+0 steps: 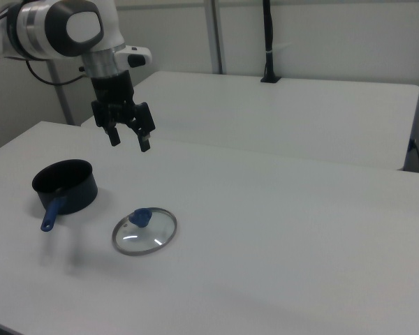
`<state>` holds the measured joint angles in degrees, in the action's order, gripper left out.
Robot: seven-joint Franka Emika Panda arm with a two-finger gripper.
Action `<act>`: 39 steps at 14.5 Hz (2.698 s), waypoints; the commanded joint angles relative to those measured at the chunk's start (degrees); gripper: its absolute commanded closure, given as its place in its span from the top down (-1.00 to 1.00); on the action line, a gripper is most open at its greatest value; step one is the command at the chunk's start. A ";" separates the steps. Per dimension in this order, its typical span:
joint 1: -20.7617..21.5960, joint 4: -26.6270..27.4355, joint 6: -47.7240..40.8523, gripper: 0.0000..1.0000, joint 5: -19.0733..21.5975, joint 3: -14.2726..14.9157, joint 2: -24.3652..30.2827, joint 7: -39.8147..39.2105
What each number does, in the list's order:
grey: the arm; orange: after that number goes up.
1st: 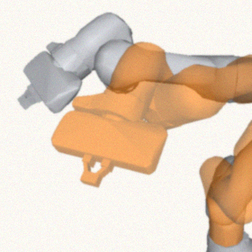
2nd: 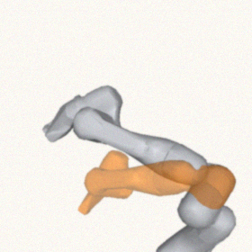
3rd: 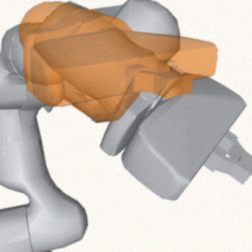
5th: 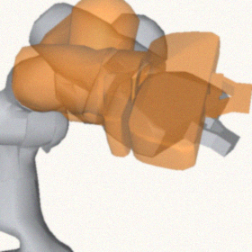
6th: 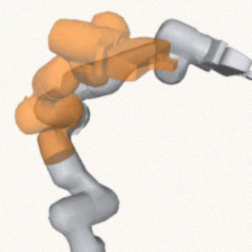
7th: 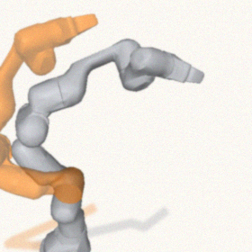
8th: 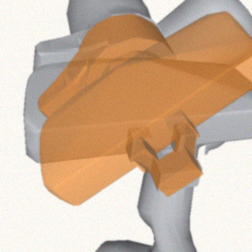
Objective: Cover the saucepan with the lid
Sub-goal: 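Lower the gripper onto the glass lid and grasp its blue knob, then lift the glass lid and carry it over the black saucepan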
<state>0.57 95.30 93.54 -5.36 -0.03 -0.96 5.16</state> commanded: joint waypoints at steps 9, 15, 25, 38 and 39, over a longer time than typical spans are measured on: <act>2.41 5.93 5.05 1.00 0.61 0.29 -0.97 -11.22; 4.88 12.01 15.69 1.00 2.27 0.20 -7.45 -11.22; 4.88 15.08 25.98 0.60 3.43 -0.24 -14.77 -9.65; 5.93 5.70 15.53 0.08 3.69 -0.24 -13.27 -0.69; 7.15 3.68 15.01 0.10 3.86 -0.24 -13.62 1.15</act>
<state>5.47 104.62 112.59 -2.64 -0.24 -15.47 1.86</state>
